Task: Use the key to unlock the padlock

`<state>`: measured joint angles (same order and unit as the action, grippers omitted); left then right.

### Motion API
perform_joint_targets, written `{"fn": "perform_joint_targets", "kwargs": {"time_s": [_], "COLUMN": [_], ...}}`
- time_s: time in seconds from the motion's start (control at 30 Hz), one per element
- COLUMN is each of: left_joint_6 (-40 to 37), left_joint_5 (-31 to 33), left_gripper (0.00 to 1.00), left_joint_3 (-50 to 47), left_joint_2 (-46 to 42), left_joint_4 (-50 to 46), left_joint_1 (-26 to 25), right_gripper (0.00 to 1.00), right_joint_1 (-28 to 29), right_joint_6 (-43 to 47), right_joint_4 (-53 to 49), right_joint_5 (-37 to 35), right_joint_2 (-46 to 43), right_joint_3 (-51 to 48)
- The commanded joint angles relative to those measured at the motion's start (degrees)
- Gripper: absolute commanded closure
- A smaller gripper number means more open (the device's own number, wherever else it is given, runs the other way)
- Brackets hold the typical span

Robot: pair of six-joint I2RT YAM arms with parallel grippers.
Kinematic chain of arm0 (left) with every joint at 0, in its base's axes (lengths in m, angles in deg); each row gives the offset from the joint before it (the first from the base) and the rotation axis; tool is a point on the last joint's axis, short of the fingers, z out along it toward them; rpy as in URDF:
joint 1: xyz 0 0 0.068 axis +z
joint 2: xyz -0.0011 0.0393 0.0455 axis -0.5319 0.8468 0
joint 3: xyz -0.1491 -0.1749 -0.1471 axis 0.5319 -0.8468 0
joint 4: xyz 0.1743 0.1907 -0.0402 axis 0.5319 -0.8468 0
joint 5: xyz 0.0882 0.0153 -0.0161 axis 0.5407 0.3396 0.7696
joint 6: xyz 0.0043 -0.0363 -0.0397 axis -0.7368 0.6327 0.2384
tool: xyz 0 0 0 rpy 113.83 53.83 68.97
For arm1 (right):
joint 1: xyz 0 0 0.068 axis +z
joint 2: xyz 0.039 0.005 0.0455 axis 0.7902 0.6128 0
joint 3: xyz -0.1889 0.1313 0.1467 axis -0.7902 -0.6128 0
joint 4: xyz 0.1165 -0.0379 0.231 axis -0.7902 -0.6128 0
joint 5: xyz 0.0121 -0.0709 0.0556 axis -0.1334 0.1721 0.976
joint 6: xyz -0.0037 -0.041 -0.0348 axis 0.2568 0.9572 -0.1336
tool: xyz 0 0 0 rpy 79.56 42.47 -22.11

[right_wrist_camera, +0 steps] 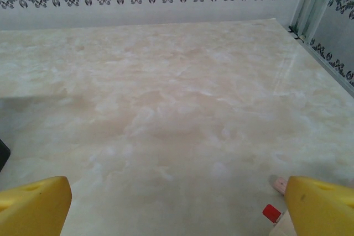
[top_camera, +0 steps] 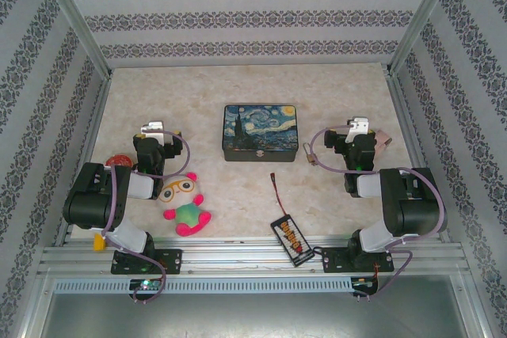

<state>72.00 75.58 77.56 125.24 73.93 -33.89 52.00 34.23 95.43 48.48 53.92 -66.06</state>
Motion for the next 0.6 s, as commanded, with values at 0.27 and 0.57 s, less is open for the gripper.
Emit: {"fn": "perform_joint_targets", "kwargs": {"time_s": [0.27, 0.57], "left_joint_6": [0.28, 0.31], "left_joint_5": [-0.83, -0.77], "left_gripper": [0.01, 0.01], "left_joint_3": [0.52, 0.58], "left_joint_2": [-0.08, -0.07], "left_joint_4": [-0.84, -0.80], "left_joint_1": [0.62, 0.62], "right_gripper": [0.02, 0.02], "right_joint_1": [1.83, 1.88], "right_joint_6": [-0.15, -0.09], "right_joint_4": [0.44, 0.52], "right_joint_5": [-4.73, -5.04], "right_joint_2": [-0.12, -0.14], "right_joint_3": [0.40, 0.32]}}
